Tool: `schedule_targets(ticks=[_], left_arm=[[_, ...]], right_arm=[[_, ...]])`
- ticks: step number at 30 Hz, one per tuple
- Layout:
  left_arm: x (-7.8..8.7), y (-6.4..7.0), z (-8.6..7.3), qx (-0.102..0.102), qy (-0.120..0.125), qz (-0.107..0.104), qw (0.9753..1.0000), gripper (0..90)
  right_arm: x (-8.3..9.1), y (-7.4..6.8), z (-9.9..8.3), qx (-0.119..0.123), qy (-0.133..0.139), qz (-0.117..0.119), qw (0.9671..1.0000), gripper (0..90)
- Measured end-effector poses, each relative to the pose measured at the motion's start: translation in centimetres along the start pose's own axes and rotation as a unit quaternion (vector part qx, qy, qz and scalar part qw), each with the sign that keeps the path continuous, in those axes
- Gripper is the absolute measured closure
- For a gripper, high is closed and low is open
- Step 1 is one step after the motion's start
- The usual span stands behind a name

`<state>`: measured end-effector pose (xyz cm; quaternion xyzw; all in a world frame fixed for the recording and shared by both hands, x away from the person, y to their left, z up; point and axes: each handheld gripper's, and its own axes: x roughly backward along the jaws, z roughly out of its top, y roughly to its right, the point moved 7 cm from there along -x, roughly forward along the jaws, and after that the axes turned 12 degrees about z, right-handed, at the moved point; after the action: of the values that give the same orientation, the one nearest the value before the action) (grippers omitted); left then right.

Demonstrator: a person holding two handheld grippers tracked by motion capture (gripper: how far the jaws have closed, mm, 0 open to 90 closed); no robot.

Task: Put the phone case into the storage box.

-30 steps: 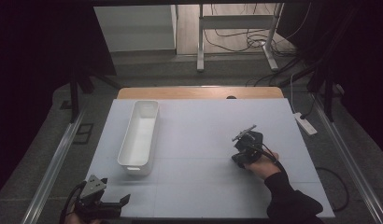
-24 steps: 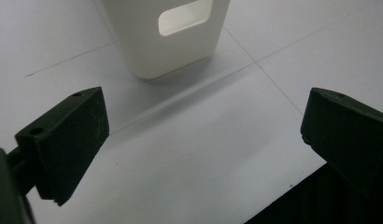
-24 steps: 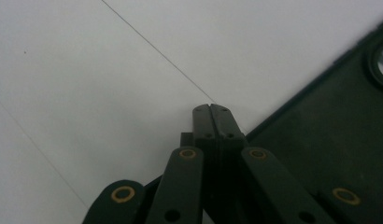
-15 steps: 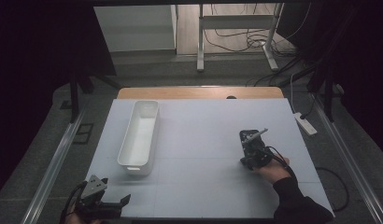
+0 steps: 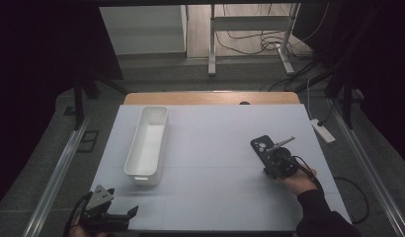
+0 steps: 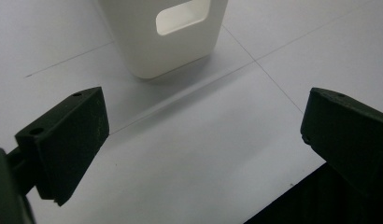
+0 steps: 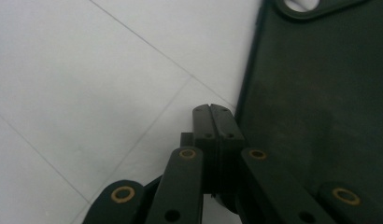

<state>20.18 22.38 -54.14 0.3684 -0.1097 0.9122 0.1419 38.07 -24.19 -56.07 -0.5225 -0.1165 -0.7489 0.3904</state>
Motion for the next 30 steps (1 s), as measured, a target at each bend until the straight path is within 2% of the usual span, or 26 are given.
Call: schedule_targets(ticks=[3, 7, 13, 20, 21, 23, 30], left_arm=[[0.0, 0.0, 0.0, -0.001, -0.001, 0.001, 1.0000, 1.8], [0.0, 0.0, 0.0, -0.002, -0.001, 0.001, 1.0000, 1.8], [0.0, 0.1, 0.0, -0.003, -0.002, 0.001, 1.0000, 1.9], [-0.1, 0.1, 0.0, -0.001, -0.003, 0.001, 1.0000, 1.9], [-0.1, 0.1, 0.0, -0.001, -0.003, 0.001, 1.0000, 2.0], [-0.1, 0.1, 0.0, -0.001, -0.003, 0.001, 1.0000, 2.0], [0.0, 0.0, 0.0, 0.001, -0.002, 0.002, 1.0000, 2.0]], right_arm=[[0.1, 0.2, 0.0, -0.006, 0.002, 0.001, 1.0000, 89.8], [0.1, 0.1, 0.0, 0.000, -0.003, -0.003, 1.0000, 89.7], [0.9, -0.5, 1.0, 0.011, 0.019, -0.003, 0.9998, 88.2], [1.5, -1.3, 1.9, 0.028, 0.025, -0.009, 0.9993, 76.8], [1.6, -1.3, 2.1, 0.031, 0.024, -0.015, 0.9991, 72.2], [1.6, -1.3, 2.2, 0.032, 0.024, -0.016, 0.9991, 69.9], [1.8, -1.0, 2.6, 0.021, 0.027, -0.034, 0.9988, 48.8]])
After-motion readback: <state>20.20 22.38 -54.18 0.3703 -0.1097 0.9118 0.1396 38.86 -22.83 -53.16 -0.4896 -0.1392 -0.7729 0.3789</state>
